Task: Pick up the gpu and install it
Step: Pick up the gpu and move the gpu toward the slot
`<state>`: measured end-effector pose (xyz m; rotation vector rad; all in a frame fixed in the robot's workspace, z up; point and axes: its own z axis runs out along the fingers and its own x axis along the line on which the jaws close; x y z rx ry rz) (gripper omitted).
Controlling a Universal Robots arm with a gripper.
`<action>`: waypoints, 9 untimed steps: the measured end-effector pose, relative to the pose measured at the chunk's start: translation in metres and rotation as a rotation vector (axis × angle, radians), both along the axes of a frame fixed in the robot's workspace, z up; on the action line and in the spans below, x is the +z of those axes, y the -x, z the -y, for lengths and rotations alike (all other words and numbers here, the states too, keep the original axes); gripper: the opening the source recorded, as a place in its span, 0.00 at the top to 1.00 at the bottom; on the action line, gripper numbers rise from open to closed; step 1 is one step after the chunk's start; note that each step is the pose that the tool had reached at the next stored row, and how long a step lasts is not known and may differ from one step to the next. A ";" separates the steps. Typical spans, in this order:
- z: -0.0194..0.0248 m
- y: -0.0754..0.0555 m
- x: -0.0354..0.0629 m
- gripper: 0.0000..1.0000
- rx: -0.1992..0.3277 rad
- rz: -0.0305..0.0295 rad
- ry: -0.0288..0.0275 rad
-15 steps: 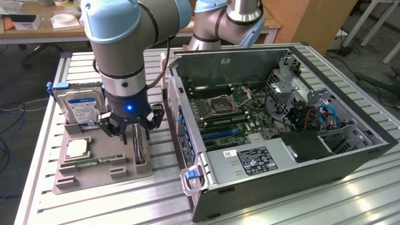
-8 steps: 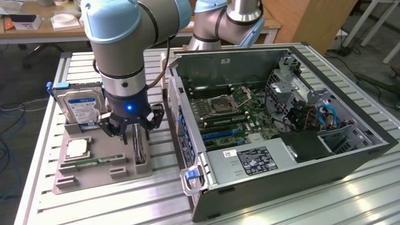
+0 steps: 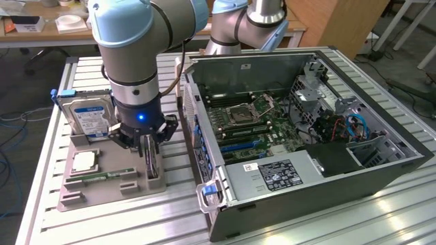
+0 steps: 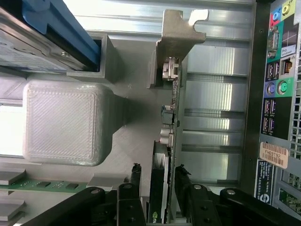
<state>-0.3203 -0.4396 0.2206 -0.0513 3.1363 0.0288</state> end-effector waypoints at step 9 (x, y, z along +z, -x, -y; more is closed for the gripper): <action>0.0000 0.000 0.0000 0.58 0.000 0.0000 0.0000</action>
